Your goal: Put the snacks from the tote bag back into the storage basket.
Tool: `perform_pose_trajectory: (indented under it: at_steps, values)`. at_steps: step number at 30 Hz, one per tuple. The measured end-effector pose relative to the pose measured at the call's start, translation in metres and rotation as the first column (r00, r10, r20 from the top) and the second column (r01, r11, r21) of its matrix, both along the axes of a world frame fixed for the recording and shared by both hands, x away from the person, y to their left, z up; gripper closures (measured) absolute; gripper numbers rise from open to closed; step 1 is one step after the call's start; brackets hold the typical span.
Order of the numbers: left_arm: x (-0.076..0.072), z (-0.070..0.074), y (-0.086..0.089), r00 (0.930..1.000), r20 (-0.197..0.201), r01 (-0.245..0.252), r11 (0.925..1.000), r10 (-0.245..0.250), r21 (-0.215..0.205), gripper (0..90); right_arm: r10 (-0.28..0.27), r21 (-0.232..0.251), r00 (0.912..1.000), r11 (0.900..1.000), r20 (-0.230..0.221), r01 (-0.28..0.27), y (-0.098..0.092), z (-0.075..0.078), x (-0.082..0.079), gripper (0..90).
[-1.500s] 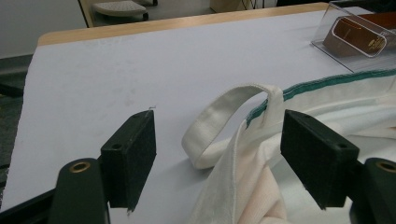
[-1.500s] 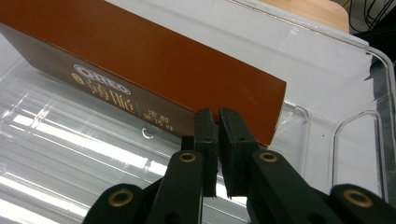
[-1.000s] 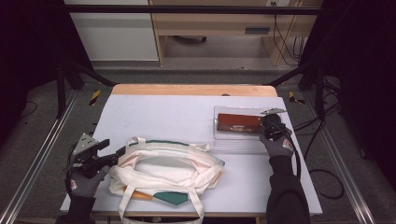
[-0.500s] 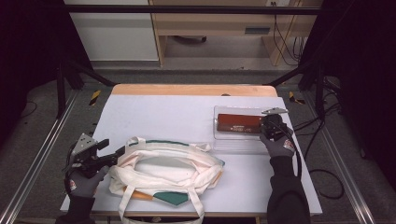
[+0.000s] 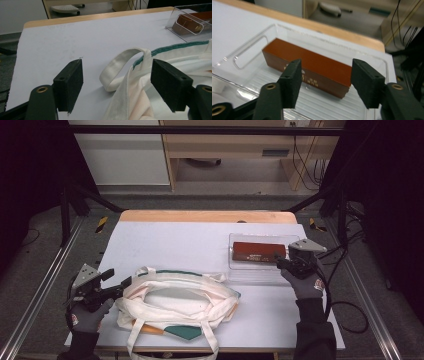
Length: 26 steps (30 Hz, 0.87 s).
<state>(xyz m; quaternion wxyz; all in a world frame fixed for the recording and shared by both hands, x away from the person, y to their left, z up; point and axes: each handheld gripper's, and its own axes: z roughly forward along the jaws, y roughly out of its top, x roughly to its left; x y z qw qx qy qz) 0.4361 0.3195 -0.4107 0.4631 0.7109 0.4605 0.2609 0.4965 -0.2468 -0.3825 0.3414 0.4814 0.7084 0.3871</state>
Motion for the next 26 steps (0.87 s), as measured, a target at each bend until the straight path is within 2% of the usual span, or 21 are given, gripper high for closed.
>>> perform_pose_trajectory:
  at_steps: [5,11,13,16,26]
  values:
    - [-0.002,0.000,0.001,0.9999,0.010,0.002,1.0000,-0.002,0.005,25.6,0.010,0.040,0.9998,0.999,0.018,-0.011,-0.006,0.003,-0.017,34.8]
    - [-0.004,-0.002,0.005,0.9999,0.012,-0.004,1.0000,0.004,0.008,25.4,0.015,0.110,0.9973,0.994,0.072,-0.023,-0.014,0.004,-0.033,29.5]
    - [-0.005,-0.003,0.005,0.9999,0.011,-0.007,1.0000,0.007,0.007,25.4,0.014,0.108,0.9976,0.994,0.067,-0.021,-0.015,0.004,-0.038,27.7]
    - [-0.005,-0.006,0.006,1.0000,0.006,-0.007,0.9999,0.007,0.013,25.4,0.009,0.102,0.9959,0.995,0.089,-0.018,-0.014,-0.001,-0.045,26.9]
    - [-0.006,-0.011,0.007,1.0000,-0.002,-0.009,0.9997,0.009,0.022,25.4,-0.008,0.109,0.9979,0.994,0.064,0.001,-0.017,-0.021,-0.060,23.9]
